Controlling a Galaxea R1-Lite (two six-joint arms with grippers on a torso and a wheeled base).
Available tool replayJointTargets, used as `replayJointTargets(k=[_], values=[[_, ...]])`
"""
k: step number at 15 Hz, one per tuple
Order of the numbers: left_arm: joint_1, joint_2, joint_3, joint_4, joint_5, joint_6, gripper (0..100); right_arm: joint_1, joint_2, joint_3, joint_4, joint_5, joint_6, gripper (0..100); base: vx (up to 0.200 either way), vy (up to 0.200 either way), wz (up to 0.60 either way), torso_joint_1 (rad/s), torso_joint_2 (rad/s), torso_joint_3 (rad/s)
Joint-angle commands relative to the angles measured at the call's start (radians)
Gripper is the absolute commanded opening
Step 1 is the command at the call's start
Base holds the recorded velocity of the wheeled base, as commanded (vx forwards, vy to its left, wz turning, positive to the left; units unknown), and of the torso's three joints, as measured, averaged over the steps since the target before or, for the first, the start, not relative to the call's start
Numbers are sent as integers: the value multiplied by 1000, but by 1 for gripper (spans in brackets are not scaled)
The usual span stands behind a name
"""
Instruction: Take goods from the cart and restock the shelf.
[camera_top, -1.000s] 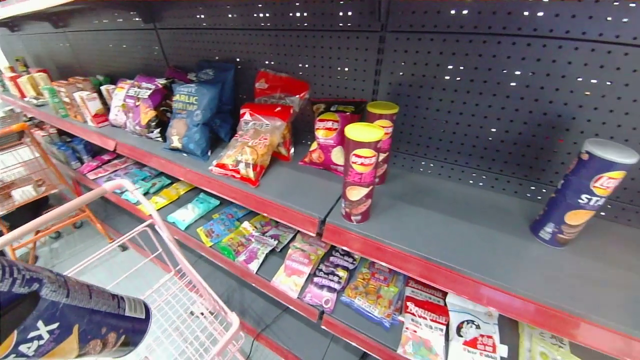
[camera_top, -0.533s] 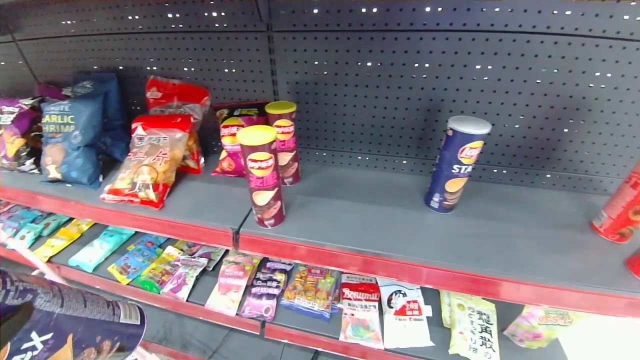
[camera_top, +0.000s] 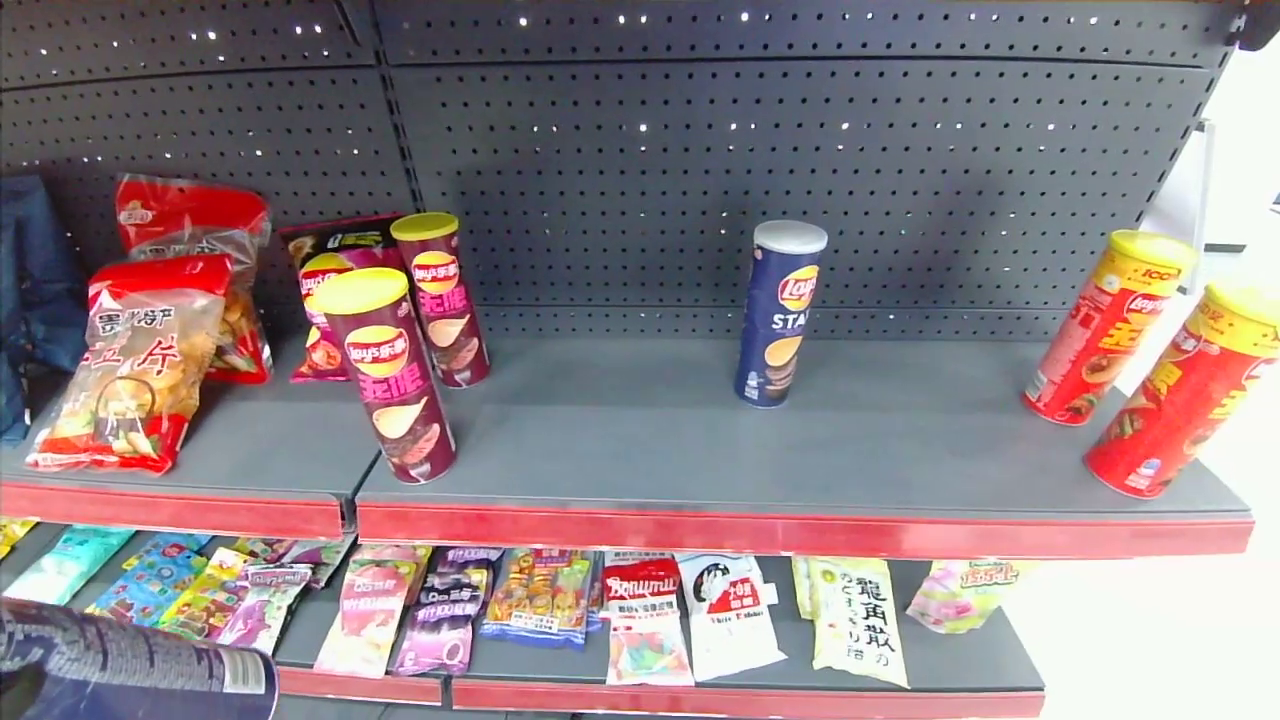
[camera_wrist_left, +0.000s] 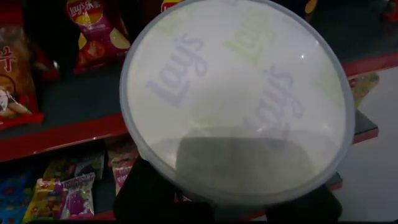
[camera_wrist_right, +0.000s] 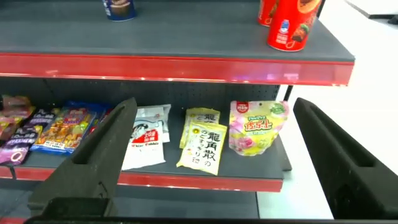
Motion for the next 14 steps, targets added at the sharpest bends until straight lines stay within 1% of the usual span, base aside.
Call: replayJointTargets(k=[1, 2, 3, 4, 5, 6, 7, 8, 9, 10, 13, 14], values=[[0, -87, 0, 39, -1, 0, 0, 0, 4, -17, -3, 6, -11, 100, 0, 0, 0, 0, 0, 0], [0, -95, 0, 42, -1, 0, 0, 6, 139, -187, 13, 37, -8, 100, 0, 0, 0, 0, 0, 0], [0, -101, 0, 42, -1, 0, 0, 10, 357, -360, 17, 46, 35, 100, 0, 0, 0, 0, 0, 0], [0, -101, 0, 44, -1, 0, 0, 25, 453, -439, 17, 91, 29, 100, 0, 0, 0, 0, 0, 0], [0, -83, 0, 42, 1, 9, 0, 66, 539, -469, 13, 181, -104, 100, 0, 0, 0, 0, 0, 0], [0, -77, 1, 42, 2, 17, 0, 72, 571, -475, 8, 187, -138, 100, 0, 0, 0, 0, 0, 0], [0, -66, -2, 42, 2, 29, 0, 95, 751, -543, -41, 190, -130, 100, 0, 0, 0, 0, 0, 0], [-1, -54, -3, 41, 1, 34, 0, 126, 837, -578, -79, 195, -116, 100, 0, 0, 0, 0, 0, 0], [-1, -46, -11, 42, -8, 40, 0, 250, 932, -597, -125, 197, -115, 100, 0, 0, 0, 0, 0, 0], [-3, -35, -20, 42, -10, 40, 0, 333, 1001, -589, -155, 184, -112, 100, 0, 0, 0, 0, 0, 0], [-3, 6, -31, 39, -2, 41, 0, 342, 1306, -610, -431, 177, -107, 100, 0, 0, 0, 0, 0, 0], [-1, 11, -30, 41, -2, 43, 0, 341, 1391, -627, -498, 177, -106, 100, 0, 0, 0, 0, 0, 0]])
